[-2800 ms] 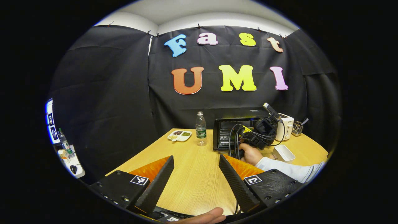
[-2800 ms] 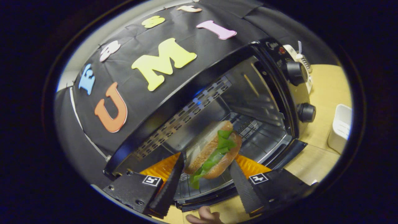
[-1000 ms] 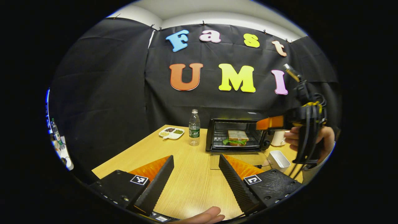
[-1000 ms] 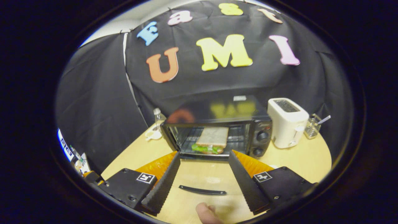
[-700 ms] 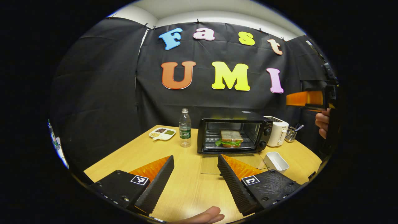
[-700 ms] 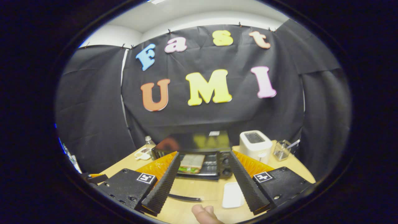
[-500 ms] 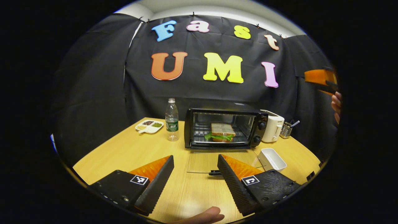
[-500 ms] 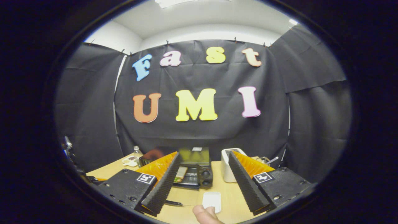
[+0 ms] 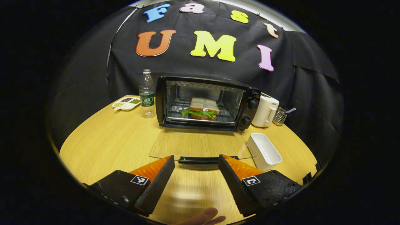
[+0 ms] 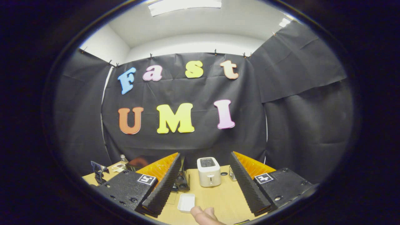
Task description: Open the electric oven with the left hand, put the food in, and close the electric oven.
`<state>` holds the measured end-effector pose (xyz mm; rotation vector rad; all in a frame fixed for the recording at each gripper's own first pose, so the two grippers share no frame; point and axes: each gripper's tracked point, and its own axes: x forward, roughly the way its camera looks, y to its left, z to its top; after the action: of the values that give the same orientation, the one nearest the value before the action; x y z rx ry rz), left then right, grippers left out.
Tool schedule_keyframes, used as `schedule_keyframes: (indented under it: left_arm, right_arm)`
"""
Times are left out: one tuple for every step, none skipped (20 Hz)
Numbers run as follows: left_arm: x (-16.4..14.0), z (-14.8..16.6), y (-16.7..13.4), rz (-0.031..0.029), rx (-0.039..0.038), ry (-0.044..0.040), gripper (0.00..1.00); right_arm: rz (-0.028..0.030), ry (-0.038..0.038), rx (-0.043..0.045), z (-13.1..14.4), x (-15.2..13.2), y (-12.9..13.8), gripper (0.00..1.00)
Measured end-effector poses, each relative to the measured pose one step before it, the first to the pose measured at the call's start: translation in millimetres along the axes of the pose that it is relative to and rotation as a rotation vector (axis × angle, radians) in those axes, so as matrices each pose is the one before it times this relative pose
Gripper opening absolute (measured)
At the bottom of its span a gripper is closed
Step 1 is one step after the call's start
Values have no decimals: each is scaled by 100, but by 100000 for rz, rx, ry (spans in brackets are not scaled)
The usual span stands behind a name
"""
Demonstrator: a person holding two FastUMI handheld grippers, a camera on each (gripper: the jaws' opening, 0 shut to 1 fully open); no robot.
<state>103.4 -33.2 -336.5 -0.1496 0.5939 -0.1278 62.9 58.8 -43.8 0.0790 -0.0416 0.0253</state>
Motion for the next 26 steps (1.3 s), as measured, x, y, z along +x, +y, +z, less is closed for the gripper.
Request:
schedule_keyframes:
  left_arm:
    - [478, -690, -428, -419, 727, 2284, 93]
    - [497, -655, -463, -308, 584, 2470, 93]
    - [521, -669, -432, 39, 605, 2677, 93]
    - [420, -492, -275, -35, 763, 2099, 93]
    - [686, -355, -418, -385, 764, 1695, 93]
    - [460, -345, -449, -451, 808, 1720, 93]
    - [492, -236, -377, -426, 757, 1508, 93]
    - [402, -137, -93, 471, 690, 1321, 93]
    - [364, -165, -18, 951, 714, 1232, 93]
    - [311, -154, -6, 618, 524, 1048, 93]
    - [263, -39, 193, 993, 522, 671, 93]
    - [24, 193, 101, 628, 718, -228, 93]
    - [-6, 375, 69, 582, 1195, -1189, 93]
    - [67, -1, 21, 52, 595, 281, 93]
    - [104, -69, 41, 135, -947, 452, 93]
    - [188, -78, 85, 228, -1197, 838, 93]
    - [14, -16, -41, 79, -532, 759, 93]
    - [-67, 166, -10, 199, -219, -327, 93]
    - [-202, 255, -51, 376, 347, -794, 93]
    - [-180, 465, -13, 2, 290, -1245, 93]
    - [-214, 259, -21, -399, -320, 208, 92]
    - [-180, 215, -88, -431, -1546, -297, 92]
    - [-152, 383, -15, -333, -1943, -468, 93]
    - [-191, 327, -23, -259, -1004, -611, 93]
    - [-241, 320, 36, -200, -413, -789, 93]
    - [-153, 472, -82, -54, 82, -1260, 93]
  right_arm:
    - [315, -324, -221, 15, -178, -276, 100]
    - [-140, 11, -445, 65, -151, -300, 99]
    - [-325, 315, -636, -78, 55, -334, 99]
    - [-535, 647, -620, -103, 15, -251, 99]
    - [-636, -416, 544, 49, -46, -416, 99]
    - [-23, -1406, 1502, 460, 52, -165, 100]
    - [229, -1702, 1131, 201, 98, -66, 100]
    - [-259, -49, 797, -144, 142, -301, 100]
    - [-593, 685, 1202, -606, 29, -563, 99]
    - [-274, 1026, 918, -340, 108, -266, 99]
    - [130, 534, 592, -233, 139, -241, 99]
    - [518, -26, 88, -18, 197, -34, 89]
    - [-54, 87, -239, -202, 163, -173, 89]
    - [-199, 444, -323, 223, -660, 98, 88]
    - [172, 606, -135, -217, 83, 47, 87]
    - [730, 483, -82, -108, 83, 288, 87]
    - [1011, 682, -422, -239, 69, 351, 88]
    - [1008, 264, -559, -602, 836, 201, 88]
    - [628, -70, -620, 7, 47, 130, 88]
    - [138, -56, -805, -65, 23, 100, 88]
    - [-207, -265, -734, -67, -68, -85, 88]
    - [-428, -329, -688, 0, 58, 15, 87]
    - [-381, -269, -530, -84, -13, -30, 87]
    - [-245, 63, -450, -137, -48, 9, 87]
    - [-138, 451, -250, -249, 64, 23, 87]
    - [-16, 807, 60, -250, 43, 29, 87]
